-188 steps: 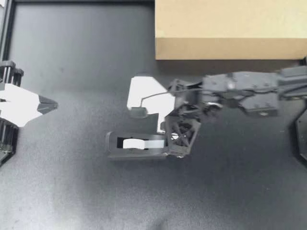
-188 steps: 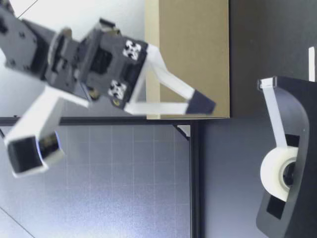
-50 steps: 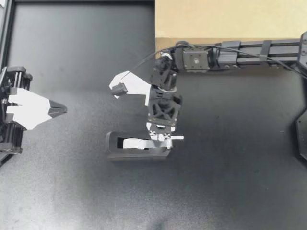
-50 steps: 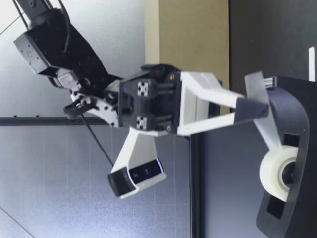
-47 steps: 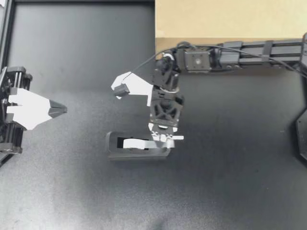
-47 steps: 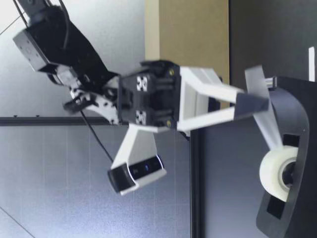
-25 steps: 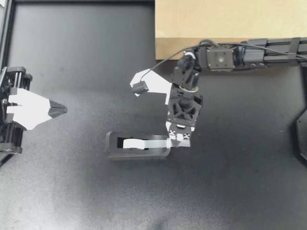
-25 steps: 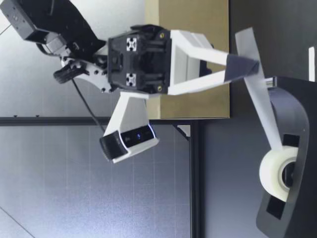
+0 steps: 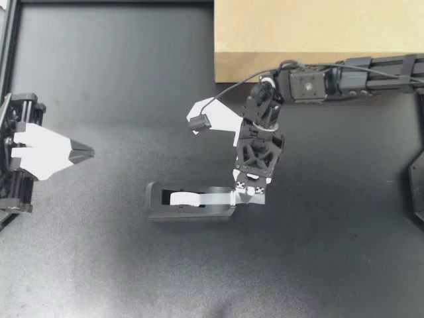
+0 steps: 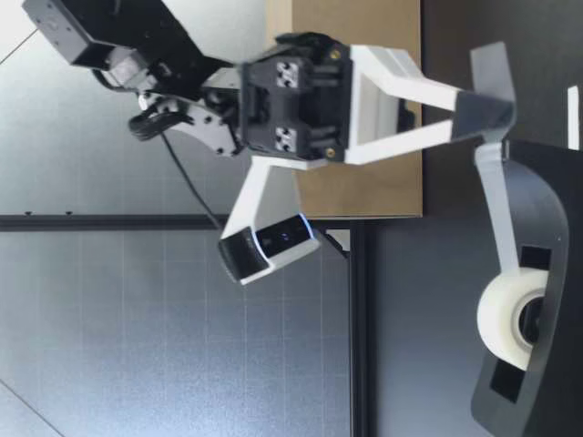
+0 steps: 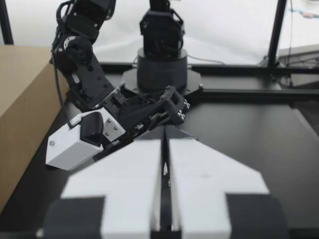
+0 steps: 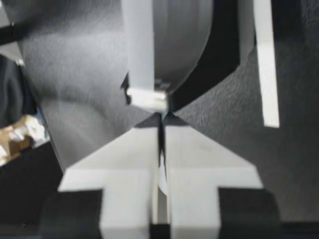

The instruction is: Cut a small piece of tape from the tape dispenser then place it on the cardboard box's edge.

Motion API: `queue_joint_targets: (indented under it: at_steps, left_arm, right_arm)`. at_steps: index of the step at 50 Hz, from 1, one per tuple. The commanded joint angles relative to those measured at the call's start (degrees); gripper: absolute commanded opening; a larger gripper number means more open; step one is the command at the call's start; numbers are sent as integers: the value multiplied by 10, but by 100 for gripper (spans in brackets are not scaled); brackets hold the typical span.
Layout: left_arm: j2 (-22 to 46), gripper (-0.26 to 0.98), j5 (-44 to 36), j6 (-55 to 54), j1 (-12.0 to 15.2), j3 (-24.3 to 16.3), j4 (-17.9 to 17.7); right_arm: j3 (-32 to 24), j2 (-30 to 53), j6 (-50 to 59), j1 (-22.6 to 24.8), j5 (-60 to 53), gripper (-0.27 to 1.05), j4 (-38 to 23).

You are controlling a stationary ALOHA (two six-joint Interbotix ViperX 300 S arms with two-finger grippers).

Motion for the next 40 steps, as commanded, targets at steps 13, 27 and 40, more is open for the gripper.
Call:
queue_joint_targets:
  at_steps: [13, 27, 40]
  left_arm:
    - [11, -13, -3, -1, -2, -7, -10]
    - [95, 5, -9, 0, -2, -33, -25]
    - [190, 49, -28, 3, -2, -85, -25]
  right_arm:
    - [27, -26, 0, -4, -31, -9, -13]
    - [14, -163, 30, 4, -59, -9, -123]
    - [-30, -208, 120, 69, -69, -9, -301]
